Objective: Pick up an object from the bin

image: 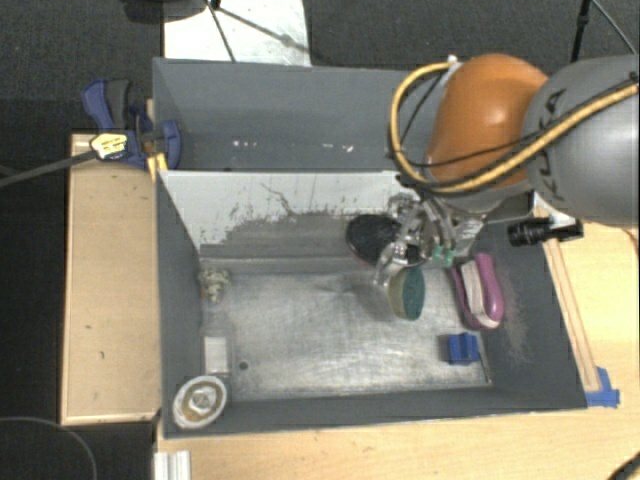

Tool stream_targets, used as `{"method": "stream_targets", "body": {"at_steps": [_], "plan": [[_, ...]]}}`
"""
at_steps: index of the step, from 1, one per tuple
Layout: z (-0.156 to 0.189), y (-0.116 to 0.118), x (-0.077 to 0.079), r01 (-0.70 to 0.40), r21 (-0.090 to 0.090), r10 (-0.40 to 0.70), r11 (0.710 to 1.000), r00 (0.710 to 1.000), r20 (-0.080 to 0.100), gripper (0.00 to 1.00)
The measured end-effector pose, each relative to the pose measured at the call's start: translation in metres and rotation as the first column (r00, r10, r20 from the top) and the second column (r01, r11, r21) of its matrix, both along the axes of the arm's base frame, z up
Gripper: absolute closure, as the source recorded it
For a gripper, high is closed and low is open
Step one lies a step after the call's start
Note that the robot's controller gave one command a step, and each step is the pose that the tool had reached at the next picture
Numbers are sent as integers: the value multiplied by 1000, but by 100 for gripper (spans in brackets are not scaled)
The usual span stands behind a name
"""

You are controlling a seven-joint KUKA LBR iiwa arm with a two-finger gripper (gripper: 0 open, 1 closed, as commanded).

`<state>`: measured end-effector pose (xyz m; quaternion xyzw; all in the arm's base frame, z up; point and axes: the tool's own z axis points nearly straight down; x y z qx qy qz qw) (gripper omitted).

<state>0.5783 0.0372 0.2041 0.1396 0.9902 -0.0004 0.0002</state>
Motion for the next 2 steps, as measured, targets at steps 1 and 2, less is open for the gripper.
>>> {"method": "stream_targets", "body": {"at_steps": [1, 2], "plan": [[-9, 41, -11, -425, 2, 425, 905, 905, -2, 100], [9, 35, -7, -413, 0, 413, 911, 911, 4, 100]]}}
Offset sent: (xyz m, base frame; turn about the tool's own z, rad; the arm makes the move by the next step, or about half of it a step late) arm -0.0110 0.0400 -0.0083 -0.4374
